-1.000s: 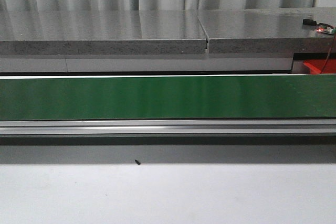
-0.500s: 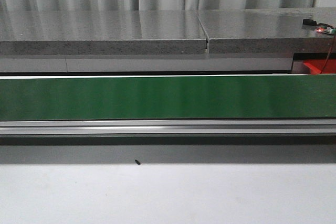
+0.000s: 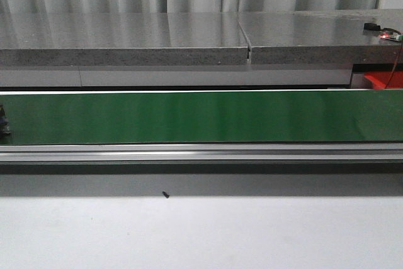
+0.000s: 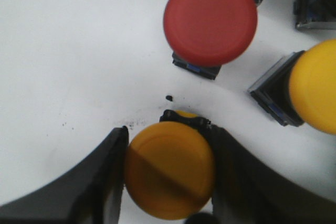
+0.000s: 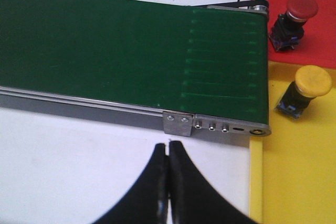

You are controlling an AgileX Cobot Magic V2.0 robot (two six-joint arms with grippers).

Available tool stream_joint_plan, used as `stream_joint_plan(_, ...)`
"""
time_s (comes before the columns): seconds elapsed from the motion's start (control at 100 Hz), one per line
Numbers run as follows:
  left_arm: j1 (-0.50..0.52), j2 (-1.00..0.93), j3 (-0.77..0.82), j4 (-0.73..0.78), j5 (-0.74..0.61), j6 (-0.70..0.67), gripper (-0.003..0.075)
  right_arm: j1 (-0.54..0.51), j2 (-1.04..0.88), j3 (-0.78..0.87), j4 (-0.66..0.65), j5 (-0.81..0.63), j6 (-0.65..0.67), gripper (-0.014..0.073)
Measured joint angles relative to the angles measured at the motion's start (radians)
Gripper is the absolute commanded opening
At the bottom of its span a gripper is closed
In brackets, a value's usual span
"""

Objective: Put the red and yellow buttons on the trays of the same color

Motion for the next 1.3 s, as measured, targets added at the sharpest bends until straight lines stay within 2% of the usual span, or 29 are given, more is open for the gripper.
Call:
stream_joint_plan(0.13,0.000,-0.088,0.045,0.000,0.000,-0.064,0.0182,0.000,0.000,0.000,0.000,0.000,0.000,-0.0067)
stream_joint_plan(0.33,-0.012,-0.235,0.079,-0.002,0.016,-0.075,0.0181,0.000,0.000,0.000,0.000,0.000,0.000,-0.0067)
stream_joint_plan(0.59,-0.091,-0.369,0.081,-0.002,0.054,-0.077,0.0181,0.000,0.000,0.000,0.000,0.000,0.000,-0.0067)
stream_joint_plan(0.94,-0.255,-0.317,0.006,-0.014,0.121,-0.077,0.0181,0.000,0.000,0.000,0.000,0.000,0.000,-0.0067)
stream_joint_plan(1.3,-0.280,-0.260,0.029,-0.017,0.143,-0.077,0.0181,0.000,0.000,0.000,0.000,0.000,0.000,-0.0067)
